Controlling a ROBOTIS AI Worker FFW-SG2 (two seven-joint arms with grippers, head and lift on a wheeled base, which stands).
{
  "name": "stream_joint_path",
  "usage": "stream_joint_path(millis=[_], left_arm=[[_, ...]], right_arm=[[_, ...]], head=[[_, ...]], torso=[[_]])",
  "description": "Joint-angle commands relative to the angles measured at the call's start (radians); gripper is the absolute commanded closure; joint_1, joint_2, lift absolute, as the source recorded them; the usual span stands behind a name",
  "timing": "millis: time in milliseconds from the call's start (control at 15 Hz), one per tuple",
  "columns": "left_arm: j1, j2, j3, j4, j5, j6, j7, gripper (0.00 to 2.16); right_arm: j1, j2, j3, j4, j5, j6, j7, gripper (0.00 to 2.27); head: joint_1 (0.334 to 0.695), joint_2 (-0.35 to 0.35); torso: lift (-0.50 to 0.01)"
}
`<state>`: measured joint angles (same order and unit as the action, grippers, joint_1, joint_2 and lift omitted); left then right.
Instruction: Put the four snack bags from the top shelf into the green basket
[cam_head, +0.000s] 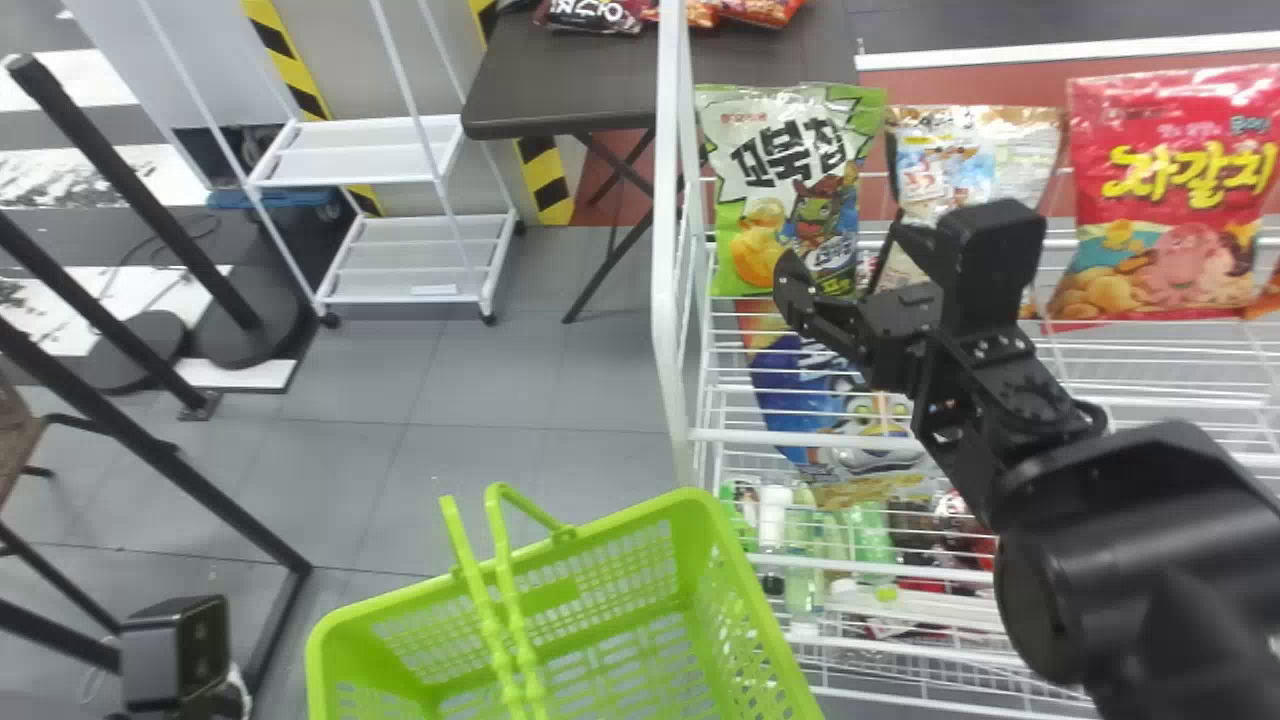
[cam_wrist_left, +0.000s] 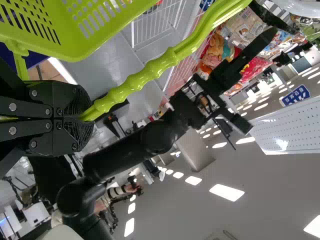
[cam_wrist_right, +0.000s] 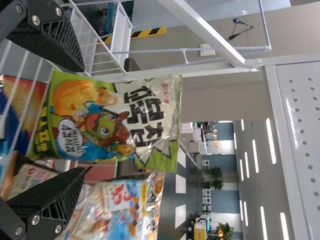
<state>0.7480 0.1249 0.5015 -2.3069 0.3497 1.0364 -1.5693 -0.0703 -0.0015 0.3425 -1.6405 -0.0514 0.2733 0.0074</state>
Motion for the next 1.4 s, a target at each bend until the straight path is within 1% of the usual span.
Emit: stream_joint_path(millis=[0, 67, 267, 400, 467, 533, 600, 667, 733, 800, 867, 1067, 1267, 1333], left_arm=[[-0.004, 0.004, 0.0, 0.011, 0.003, 0.0, -0.011, 2.15], [-0.007, 0.005, 0.0, 0.017, 0.003, -0.003, -0.011, 2.15], [-0.015, 0.013, 0.0, 0.027, 0.008, -0.006, -0.011, 2.15], [-0.015, 0.015, 0.0, 0.034, 0.011, -0.015, -0.011, 2.15], [-0.016, 0.015, 0.0, 0.037, 0.011, -0.015, -0.011, 2.15], [-0.016, 0.016, 0.0, 0.038, 0.011, -0.019, -0.011, 2.15], [-0.018, 0.018, 0.0, 0.043, 0.014, -0.019, -0.011, 2.15], [-0.018, 0.019, 0.0, 0.044, 0.015, -0.022, -0.011, 2.15], [-0.021, 0.019, 0.0, 0.047, 0.015, -0.022, -0.011, 2.15], [-0.024, 0.019, 0.0, 0.049, 0.015, -0.022, -0.011, 2.15], [-0.027, 0.024, 0.0, 0.052, 0.017, -0.022, -0.011, 2.15], [-0.033, 0.027, 0.0, 0.061, 0.025, -0.022, -0.011, 2.15], [-0.035, 0.028, 0.0, 0.063, 0.025, -0.022, -0.011, 2.15], [-0.035, 0.028, 0.0, 0.064, 0.025, -0.022, -0.011, 2.15]], right_arm=[[-0.121, 0.002, 0.061, 0.126, -0.002, 0.005, -0.021, 0.09], [-0.166, 0.002, 0.081, 0.179, -0.002, 0.011, -0.035, 0.09], [-0.278, 0.002, 0.096, 0.367, -0.004, 0.008, -0.035, 0.09], [-0.336, 0.002, 0.13, 0.47, -0.004, -0.004, -0.035, 0.09], [-0.353, 0.002, 0.147, 0.501, 0.001, -0.013, -0.037, 0.15], [-0.368, 0.002, 0.15, 0.522, 0.008, -0.013, -0.035, 0.43], [-0.382, 0.002, 0.161, 0.539, 0.005, -0.013, -0.035, 0.79], [-0.385, 0.002, 0.167, 0.541, 0.007, -0.007, -0.035, 1.48], [-0.385, 0.002, 0.17, 0.541, 0.007, 0.008, -0.035, 1.99], [-0.385, 0.002, 0.174, 0.539, 0.008, 0.008, -0.035, 2.17], [-0.376, 0.002, 0.174, 0.534, 0.013, 0.011, -0.035, 2.25], [-0.329, 0.002, 0.164, 0.458, 0.019, 0.011, -0.033, 2.25], [-0.261, 0.002, 0.142, 0.327, 0.05, 0.036, -0.03, 2.25], [-0.23, 0.002, 0.115, 0.268, 0.054, 0.042, -0.027, 2.25]], head=[[0.695, 0.236], [0.695, 0.247], [0.695, 0.262], [0.695, 0.253], [0.695, 0.25], [0.695, 0.249], [0.695, 0.249], [0.695, 0.249], [0.695, 0.249], [0.695, 0.249], [0.695, 0.251], [0.695, 0.257], [0.695, 0.274], [0.695, 0.279]], torso=[[-0.006], [-0.006], [-0.006], [-0.006], [-0.006], [-0.006], [-0.006], [-0.006], [-0.006], [-0.006], [-0.006], [-0.006], [-0.006], [-0.006]])
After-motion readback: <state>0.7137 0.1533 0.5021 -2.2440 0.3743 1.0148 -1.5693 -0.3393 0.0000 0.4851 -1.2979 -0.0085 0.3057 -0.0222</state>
